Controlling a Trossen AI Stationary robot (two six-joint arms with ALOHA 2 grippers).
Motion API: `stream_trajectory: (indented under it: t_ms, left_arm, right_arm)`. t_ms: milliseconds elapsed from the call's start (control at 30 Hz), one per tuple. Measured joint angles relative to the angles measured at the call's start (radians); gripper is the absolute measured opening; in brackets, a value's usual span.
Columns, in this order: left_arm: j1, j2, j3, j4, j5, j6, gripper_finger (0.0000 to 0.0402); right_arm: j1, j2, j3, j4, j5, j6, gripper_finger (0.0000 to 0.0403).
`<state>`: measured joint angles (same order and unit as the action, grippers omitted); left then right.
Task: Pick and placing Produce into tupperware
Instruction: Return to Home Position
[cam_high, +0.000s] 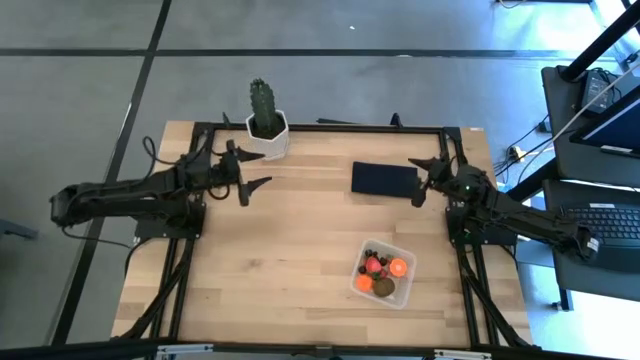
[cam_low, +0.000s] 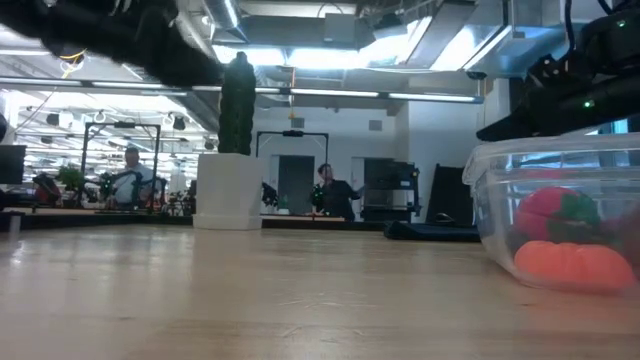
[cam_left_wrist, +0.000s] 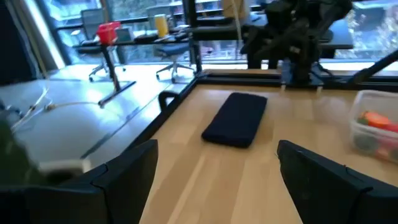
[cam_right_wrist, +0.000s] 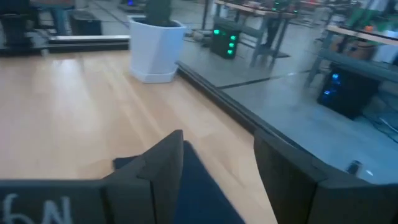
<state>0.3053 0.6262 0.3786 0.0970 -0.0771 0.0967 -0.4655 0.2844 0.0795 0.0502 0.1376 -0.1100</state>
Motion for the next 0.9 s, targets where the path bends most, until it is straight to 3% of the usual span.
stream_trajectory:
  t_ms: [233,400,900]
  left_arm:
    - [0.072,-0.159,-0.149,0.058,0.0,-0.042,0.0322]
    - [0.081,-0.257,-0.222,0.056,0.0,-0.066,0.0321]
    - [0.081,-0.377,-0.278,0.048,0.026,-0.068,0.0317]
  right_arm:
    - [-0.094,-0.013,0.0,-0.001,-0.007,0.007,0.0198]
    - [-0.134,-0.053,0.0,-0.007,-0.088,0.031,0.0198]
    - [-0.173,-0.284,0.0,-0.108,-0.087,0.079,0.0198]
